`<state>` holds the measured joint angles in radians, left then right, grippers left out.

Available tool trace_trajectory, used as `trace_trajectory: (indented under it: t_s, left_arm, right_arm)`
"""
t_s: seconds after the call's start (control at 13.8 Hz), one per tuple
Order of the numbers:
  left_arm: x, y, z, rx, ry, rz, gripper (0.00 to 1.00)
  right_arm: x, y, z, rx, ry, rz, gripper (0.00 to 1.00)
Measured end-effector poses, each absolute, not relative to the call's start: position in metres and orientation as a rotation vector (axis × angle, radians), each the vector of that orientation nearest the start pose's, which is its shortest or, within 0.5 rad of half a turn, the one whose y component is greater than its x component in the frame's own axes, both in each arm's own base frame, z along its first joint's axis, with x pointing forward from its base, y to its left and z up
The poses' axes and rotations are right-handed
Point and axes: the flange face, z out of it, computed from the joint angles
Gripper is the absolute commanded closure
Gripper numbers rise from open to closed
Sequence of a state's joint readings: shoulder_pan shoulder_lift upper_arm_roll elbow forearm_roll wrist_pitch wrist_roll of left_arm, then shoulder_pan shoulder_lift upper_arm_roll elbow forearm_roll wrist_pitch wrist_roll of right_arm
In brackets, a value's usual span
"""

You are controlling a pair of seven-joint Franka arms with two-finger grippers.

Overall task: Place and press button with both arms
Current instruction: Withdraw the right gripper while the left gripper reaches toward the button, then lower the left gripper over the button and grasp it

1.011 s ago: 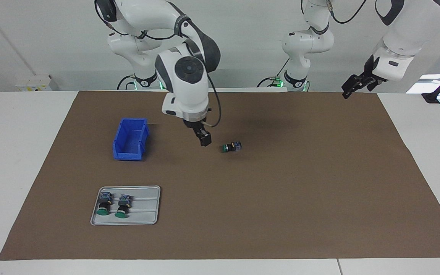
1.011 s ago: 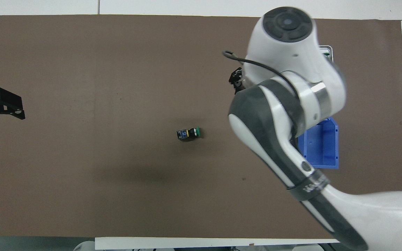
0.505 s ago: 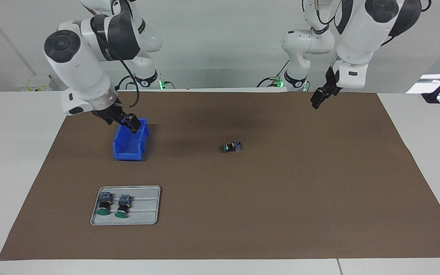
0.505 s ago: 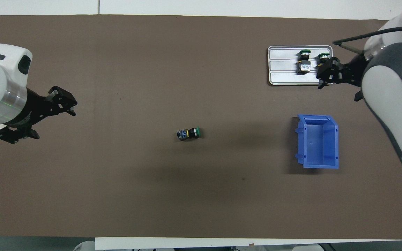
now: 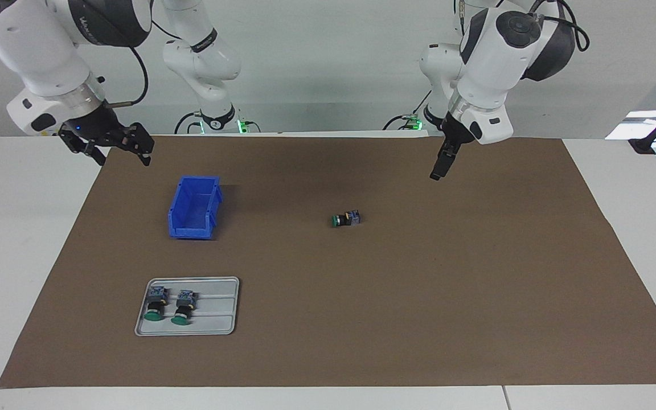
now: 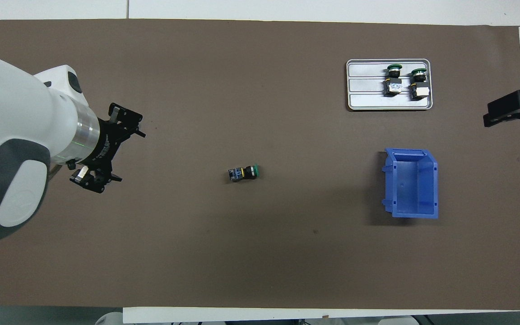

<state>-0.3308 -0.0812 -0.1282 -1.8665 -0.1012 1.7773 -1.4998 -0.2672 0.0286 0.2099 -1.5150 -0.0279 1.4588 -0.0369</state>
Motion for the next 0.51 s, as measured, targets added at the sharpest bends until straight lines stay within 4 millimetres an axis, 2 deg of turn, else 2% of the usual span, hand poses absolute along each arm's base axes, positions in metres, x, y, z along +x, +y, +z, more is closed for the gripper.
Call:
trace_trajectory:
  t_s: [0.22,0.51]
  left_arm:
    - [0.468,-0.285,0.512,-2.653,-1.737,0.141,0.00]
    - [0.463,-0.349,0.450,-2.516,-1.868,0.179,0.00]
  right_arm:
    - [0.544,-0.037,0.631,-3.178,0.022,0.141,0.02]
    - [0.544,-0.043,0.628,-3.180,0.000,0.153,0.02]
